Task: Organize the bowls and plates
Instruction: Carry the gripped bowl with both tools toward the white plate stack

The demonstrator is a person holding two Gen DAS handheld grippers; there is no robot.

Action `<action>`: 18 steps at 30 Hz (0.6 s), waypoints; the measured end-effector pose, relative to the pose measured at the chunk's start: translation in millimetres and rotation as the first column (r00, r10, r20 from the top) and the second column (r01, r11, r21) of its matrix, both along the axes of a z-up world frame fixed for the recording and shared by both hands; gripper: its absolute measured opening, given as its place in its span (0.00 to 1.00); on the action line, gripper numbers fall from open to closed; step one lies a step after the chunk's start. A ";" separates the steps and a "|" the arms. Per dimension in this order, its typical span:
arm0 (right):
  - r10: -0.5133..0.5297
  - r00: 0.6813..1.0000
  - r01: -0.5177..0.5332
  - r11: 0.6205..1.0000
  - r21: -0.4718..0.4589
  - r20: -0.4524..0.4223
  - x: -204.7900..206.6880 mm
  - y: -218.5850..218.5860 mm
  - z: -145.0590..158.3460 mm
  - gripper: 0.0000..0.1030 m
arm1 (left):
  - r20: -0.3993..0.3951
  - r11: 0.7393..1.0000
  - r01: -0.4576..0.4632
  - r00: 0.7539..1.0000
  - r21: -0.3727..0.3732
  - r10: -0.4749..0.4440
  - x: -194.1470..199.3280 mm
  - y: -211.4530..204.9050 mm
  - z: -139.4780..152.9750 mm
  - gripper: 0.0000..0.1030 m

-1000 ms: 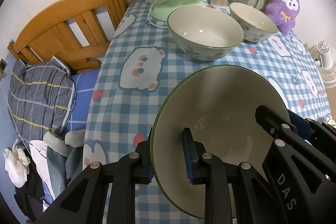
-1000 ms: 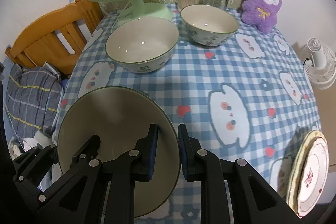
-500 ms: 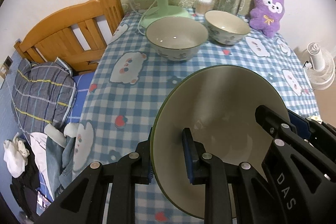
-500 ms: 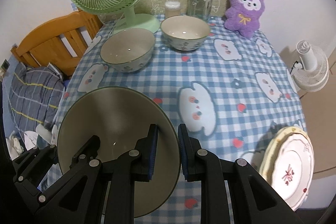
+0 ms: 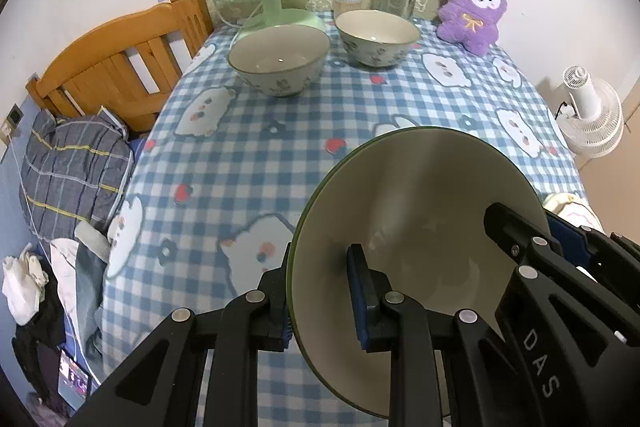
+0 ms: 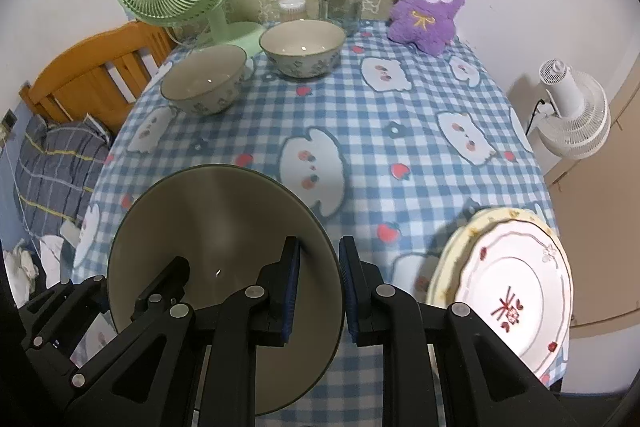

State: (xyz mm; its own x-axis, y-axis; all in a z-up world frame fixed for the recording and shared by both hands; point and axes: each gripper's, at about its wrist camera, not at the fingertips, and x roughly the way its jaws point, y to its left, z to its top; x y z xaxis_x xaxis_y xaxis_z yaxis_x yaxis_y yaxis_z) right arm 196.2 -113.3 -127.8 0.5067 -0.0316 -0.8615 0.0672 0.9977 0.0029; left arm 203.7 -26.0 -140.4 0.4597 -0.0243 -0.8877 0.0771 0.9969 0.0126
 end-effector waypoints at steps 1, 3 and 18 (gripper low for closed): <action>0.002 1.000 -0.002 1.000 -0.001 -0.003 -2.6 -2.9 -1.7 0.23 | -0.002 1.000 -0.001 1.000 -0.001 0.001 -2.1 -2.7 -1.1 0.20; 0.005 1.000 -0.005 1.000 -0.003 -0.010 -6.8 -7.4 -5.1 0.23 | -0.006 1.000 -0.005 1.000 -0.003 0.005 -7.1 -7.6 -4.5 0.20; 0.003 0.997 -0.005 1.000 -0.024 -0.079 -18.6 -28.1 -40.2 0.23 | -0.048 1.000 -0.009 0.999 -0.025 0.008 -21.6 -27.0 -36.5 0.21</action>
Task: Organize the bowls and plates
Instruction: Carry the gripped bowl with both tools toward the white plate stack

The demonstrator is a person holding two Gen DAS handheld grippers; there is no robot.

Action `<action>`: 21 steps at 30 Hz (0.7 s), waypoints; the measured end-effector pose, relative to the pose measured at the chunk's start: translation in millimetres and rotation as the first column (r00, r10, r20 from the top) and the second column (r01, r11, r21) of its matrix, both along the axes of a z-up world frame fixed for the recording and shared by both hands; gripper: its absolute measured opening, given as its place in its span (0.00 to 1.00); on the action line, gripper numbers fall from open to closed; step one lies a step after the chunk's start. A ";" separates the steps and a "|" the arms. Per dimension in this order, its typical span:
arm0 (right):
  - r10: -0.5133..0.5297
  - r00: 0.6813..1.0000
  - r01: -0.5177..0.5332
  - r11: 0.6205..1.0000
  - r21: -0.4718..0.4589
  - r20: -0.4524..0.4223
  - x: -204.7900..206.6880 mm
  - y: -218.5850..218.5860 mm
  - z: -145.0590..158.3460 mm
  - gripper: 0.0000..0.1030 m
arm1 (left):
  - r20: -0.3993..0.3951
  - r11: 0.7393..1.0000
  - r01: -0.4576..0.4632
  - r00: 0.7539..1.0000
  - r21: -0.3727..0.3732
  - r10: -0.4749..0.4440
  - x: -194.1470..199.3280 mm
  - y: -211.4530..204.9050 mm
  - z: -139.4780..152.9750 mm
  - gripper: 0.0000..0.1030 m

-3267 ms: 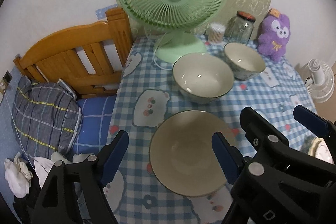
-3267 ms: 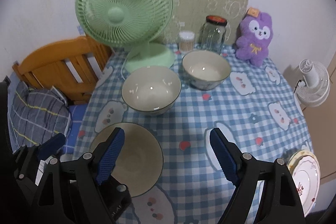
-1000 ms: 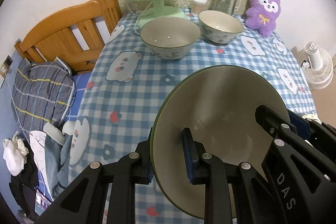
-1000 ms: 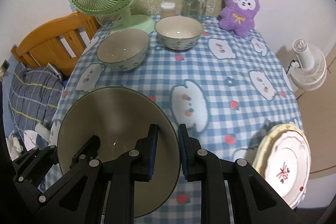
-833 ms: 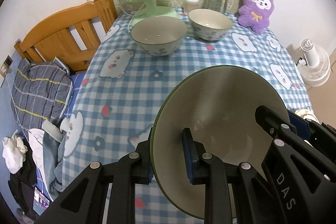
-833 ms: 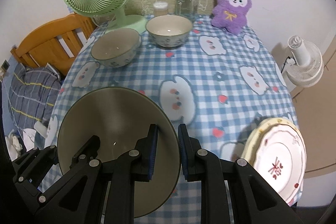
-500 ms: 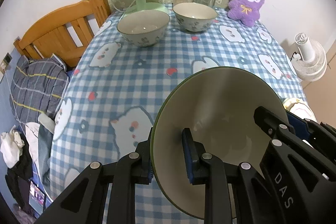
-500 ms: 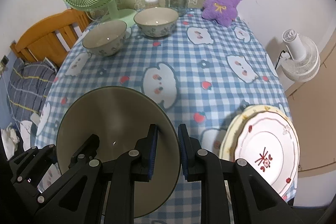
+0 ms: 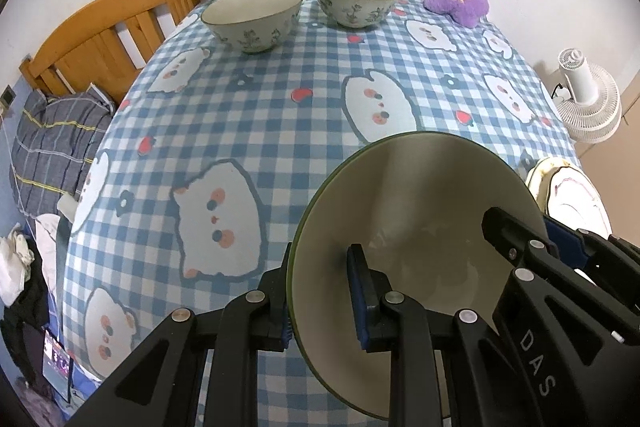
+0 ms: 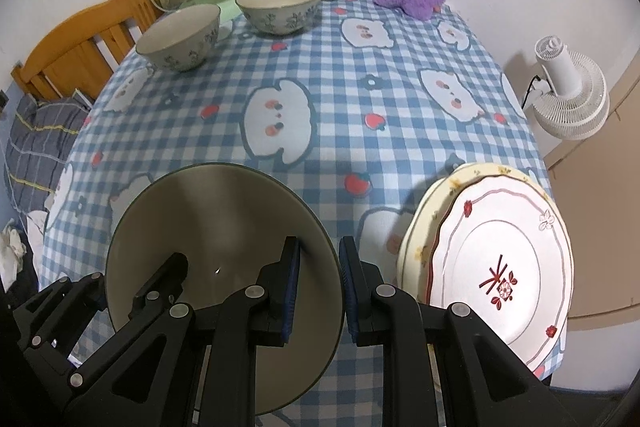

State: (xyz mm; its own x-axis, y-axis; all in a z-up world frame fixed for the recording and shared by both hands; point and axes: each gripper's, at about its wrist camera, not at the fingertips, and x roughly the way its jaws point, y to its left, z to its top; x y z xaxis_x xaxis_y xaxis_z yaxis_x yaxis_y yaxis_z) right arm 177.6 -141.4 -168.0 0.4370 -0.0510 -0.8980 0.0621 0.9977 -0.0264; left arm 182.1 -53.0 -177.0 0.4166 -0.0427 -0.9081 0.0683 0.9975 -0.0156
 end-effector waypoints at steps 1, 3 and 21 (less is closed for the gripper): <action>-0.001 1.000 0.001 1.000 0.000 -0.005 0.7 -0.3 -2.0 0.23 | -0.003 1.000 0.000 1.000 0.000 0.000 0.3 -0.4 -2.1 0.21; -0.001 1.000 0.001 1.000 -0.004 -0.015 1.3 -0.3 -6.6 0.23 | -0.017 1.000 0.000 1.000 -0.004 0.000 0.9 -1.1 -7.9 0.20; -0.008 0.999 0.009 1.000 0.016 -0.050 10.7 -9.2 -24.1 0.25 | -0.019 1.000 0.015 1.000 0.003 -0.015 6.5 -9.9 -18.0 0.24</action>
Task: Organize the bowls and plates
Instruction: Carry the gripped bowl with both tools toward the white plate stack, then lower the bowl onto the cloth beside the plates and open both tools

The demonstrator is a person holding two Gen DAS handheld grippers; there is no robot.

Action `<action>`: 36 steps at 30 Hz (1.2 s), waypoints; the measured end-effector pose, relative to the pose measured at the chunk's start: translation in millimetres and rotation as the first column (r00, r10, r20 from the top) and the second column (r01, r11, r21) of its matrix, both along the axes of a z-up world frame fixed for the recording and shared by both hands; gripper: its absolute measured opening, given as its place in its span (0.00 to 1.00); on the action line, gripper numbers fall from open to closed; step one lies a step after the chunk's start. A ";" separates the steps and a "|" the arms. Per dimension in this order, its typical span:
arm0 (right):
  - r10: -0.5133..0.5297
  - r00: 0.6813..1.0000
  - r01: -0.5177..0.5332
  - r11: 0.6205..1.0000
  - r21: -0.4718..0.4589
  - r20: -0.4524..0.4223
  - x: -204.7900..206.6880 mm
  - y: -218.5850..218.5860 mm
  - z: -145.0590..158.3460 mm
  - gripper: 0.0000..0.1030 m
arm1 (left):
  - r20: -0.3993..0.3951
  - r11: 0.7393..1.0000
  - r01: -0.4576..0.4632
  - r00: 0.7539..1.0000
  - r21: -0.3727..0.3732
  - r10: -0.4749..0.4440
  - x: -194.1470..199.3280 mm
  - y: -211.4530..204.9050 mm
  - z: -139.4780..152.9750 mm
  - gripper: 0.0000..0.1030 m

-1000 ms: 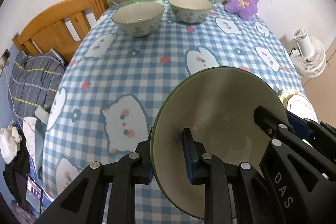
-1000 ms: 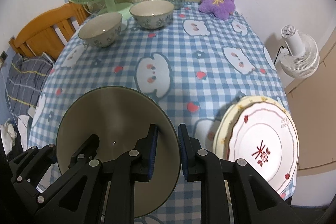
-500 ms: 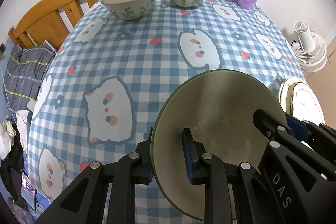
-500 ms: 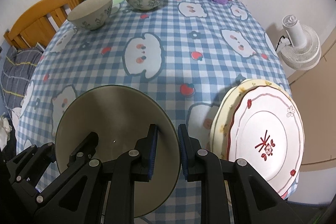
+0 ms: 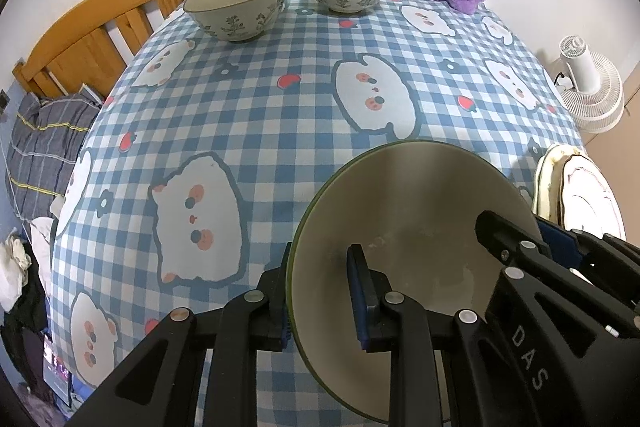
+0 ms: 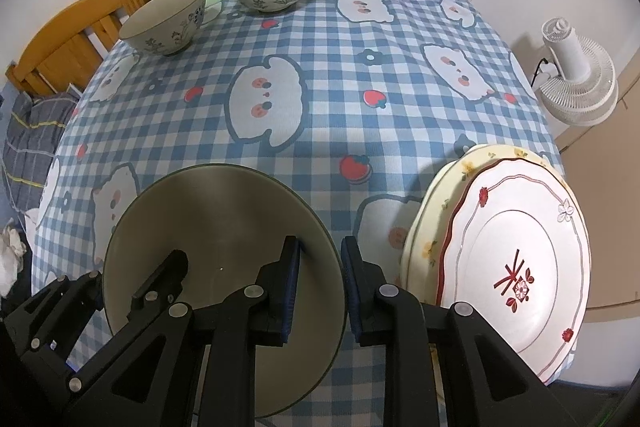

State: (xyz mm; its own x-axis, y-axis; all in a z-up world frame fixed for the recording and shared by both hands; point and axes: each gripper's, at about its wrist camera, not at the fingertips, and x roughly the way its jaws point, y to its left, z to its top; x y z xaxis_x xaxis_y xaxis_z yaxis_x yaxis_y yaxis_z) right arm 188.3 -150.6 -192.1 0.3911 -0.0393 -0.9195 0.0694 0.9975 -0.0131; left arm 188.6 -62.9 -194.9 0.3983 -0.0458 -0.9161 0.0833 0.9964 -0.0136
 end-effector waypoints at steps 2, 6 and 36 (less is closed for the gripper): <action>0.006 1.000 -0.006 1.000 0.004 -0.005 2.4 -0.3 -0.8 0.25 | -0.004 1.000 -0.003 1.000 0.004 0.003 -0.4 -0.5 0.0 0.24; 0.032 0.999 -0.032 0.999 0.022 -0.004 2.6 -1.2 1.4 0.44 | -0.019 1.000 -0.021 1.000 -0.004 0.021 -0.7 0.2 0.1 0.35; 0.066 0.967 -0.090 0.992 0.086 0.246 -16.5 -17.8 117.3 0.88 | 0.204 0.997 -0.057 0.977 -0.054 0.067 -13.3 -12.5 107.2 0.80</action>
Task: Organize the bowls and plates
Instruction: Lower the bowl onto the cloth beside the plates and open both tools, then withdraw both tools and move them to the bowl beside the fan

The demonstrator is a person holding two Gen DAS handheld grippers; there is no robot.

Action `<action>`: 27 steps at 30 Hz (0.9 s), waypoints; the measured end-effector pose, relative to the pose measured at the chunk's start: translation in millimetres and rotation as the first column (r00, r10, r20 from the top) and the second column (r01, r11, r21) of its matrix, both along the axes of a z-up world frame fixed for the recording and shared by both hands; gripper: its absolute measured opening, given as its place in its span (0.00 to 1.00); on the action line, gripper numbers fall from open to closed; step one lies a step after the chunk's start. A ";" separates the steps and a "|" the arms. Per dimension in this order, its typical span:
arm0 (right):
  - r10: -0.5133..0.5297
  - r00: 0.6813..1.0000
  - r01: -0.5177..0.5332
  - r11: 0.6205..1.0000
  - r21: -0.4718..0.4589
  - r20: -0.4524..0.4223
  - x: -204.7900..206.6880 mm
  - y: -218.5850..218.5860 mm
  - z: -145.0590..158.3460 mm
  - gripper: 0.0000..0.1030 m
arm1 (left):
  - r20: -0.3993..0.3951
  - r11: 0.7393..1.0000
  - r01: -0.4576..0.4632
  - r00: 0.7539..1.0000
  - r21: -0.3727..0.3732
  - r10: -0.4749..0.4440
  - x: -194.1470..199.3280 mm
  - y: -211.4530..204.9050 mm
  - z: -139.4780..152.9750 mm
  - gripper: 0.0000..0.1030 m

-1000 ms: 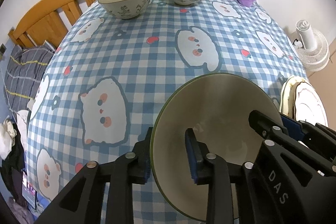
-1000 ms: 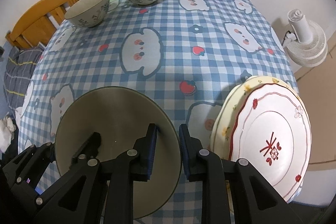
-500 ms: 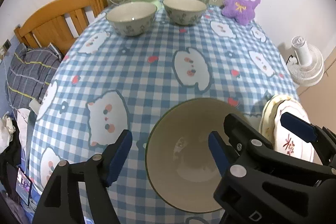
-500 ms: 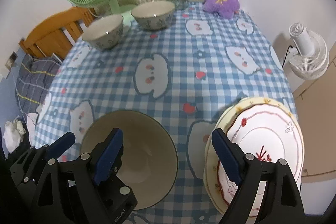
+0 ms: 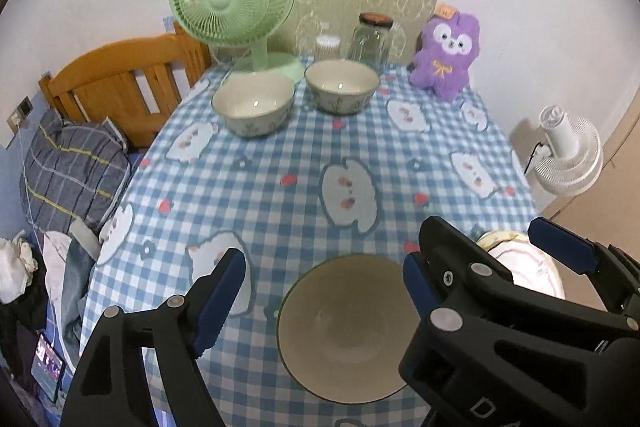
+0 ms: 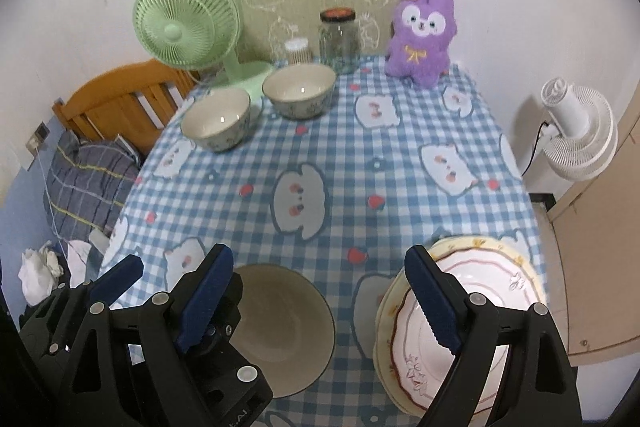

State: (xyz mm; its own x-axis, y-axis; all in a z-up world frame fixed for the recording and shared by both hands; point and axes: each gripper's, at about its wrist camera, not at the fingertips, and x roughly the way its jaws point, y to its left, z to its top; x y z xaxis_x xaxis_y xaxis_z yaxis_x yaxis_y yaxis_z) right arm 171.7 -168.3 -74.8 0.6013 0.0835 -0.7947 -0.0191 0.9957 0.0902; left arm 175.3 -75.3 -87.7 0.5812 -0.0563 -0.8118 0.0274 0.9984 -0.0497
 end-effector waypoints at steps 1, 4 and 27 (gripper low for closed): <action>-0.001 1.000 0.001 1.000 -0.001 0.007 -0.1 -0.1 4.7 0.88 | 0.009 1.000 0.002 1.000 0.000 -0.002 0.4 -0.2 5.4 0.80; -0.005 1.000 0.005 1.000 0.002 0.029 0.2 -0.6 18.9 0.88 | 0.037 1.000 0.008 0.999 0.007 -0.008 1.9 -0.5 19.1 0.80; -0.033 0.990 0.032 0.999 0.010 0.136 27.7 52.2 81.8 0.90 | 0.135 0.998 0.011 0.991 0.054 -0.018 32.2 48.1 82.5 0.80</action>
